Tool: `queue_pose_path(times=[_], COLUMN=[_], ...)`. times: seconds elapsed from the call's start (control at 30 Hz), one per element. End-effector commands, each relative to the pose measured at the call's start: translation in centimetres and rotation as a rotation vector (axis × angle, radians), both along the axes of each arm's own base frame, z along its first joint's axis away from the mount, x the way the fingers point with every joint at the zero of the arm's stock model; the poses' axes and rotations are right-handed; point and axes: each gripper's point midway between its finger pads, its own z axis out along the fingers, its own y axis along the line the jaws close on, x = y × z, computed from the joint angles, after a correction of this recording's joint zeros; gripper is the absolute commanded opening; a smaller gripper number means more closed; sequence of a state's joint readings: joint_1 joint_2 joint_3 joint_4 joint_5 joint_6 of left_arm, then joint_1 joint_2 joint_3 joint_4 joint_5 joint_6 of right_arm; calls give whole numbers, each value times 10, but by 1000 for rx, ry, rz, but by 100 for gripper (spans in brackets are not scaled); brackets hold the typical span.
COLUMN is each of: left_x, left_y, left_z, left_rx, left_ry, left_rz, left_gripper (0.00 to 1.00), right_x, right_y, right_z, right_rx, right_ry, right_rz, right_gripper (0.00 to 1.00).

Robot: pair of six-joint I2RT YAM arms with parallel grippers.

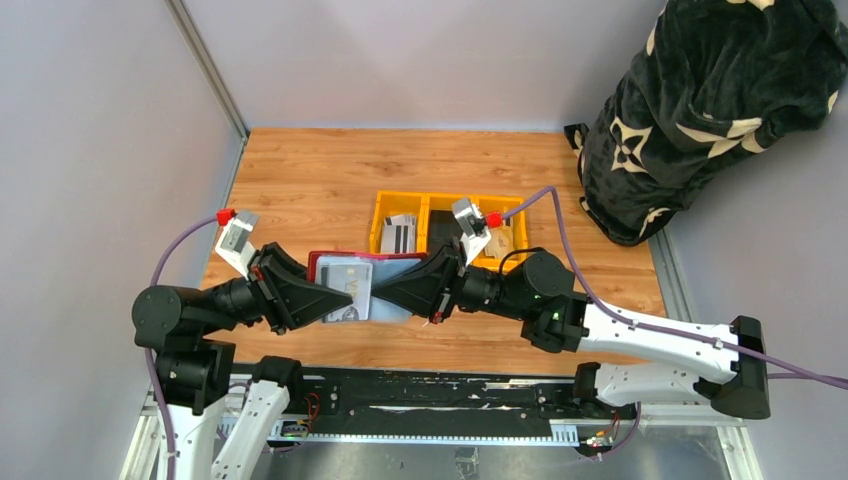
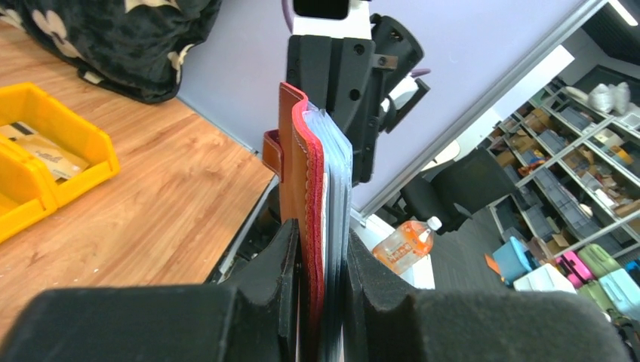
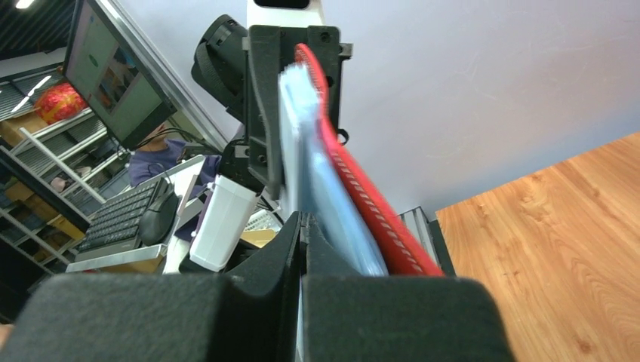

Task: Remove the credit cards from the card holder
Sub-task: Remove the credit card from the card holder.

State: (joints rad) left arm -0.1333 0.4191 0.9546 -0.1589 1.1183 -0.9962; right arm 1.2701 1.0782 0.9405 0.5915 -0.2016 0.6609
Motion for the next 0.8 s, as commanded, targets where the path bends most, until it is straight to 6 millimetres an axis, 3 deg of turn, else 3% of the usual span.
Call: queue_pose_path(times=[0.0,0.03,0.17,0.27,0.53,0.63,0.77], left_x=[-29,-29,-25,-21,-13,-15,-18], left_y=[1,1,1,1,3,3,2], left_z=[20,21,17,14,8,9,13], left_rx=[-1,1,7,16,41,41,34], left_ry=[-92,-95,-81,-80,-94,-97,-96], left_rz=[-66,-62,-45,-31,20,15,-10], left_gripper=[0,0,0,0,0,1,16], right_x=[8,7,-3,-8,-13,-14,-15], right_y=[-8,-9,-5,2,9,11,8], right_z=[-2,0,8,11,14,15,18], right_rx=[14,22,38,31,22,24,41], right_ry=[-26,-28,-56,-68,-82,-85,-84], right_rz=[-49,-42,13,55,94,102,103], right_gripper=[0,2,29,35,34,20,4])
